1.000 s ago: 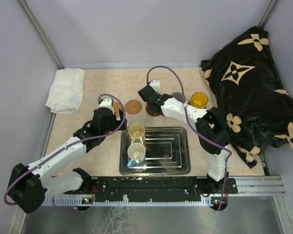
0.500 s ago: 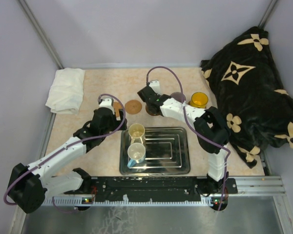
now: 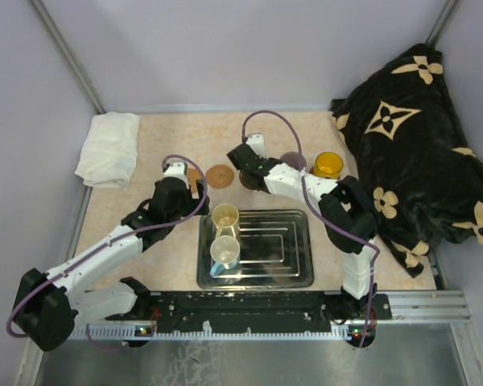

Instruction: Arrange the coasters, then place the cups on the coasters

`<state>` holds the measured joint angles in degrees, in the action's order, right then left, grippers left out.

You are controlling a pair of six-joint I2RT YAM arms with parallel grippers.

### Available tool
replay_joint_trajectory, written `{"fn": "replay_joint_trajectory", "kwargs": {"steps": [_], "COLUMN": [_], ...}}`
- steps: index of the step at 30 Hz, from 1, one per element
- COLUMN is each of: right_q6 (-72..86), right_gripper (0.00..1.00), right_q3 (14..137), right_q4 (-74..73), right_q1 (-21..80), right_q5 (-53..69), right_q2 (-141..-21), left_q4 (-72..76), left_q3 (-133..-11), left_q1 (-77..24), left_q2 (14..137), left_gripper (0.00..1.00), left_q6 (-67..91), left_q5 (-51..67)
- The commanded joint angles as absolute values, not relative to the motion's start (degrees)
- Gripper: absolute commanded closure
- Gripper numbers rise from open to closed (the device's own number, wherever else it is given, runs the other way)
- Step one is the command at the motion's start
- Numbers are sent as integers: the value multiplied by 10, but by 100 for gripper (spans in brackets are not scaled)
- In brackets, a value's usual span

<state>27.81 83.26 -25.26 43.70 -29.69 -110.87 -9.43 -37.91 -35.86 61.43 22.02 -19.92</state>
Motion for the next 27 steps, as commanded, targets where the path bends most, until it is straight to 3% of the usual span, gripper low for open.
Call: {"fn": "replay_joint_trajectory", "kwargs": {"steps": [1,14,23,27], "right_q6": [290,300,300,297], "right_gripper": [96,67,39,35], "right_q3": [828,819,818,818], "right_q4": [-224,-238,-243,-246], "right_q1": [436,456,461,468], "right_q5": [-303,-328,-345,-356], "right_q2": [-1095,-1091,-1082,-1066], "left_q4": [-91,-91,-92,-93], "left_q3": [-391,-391,-389,-387], "left_q1": [-358,-358,-358,-358], "left_q2": [616,617,613,609], "left_gripper": [0,0,0,0], "left_q6": [218,219,220,220], "left_q5": [-201,-201,-200,-201]}}
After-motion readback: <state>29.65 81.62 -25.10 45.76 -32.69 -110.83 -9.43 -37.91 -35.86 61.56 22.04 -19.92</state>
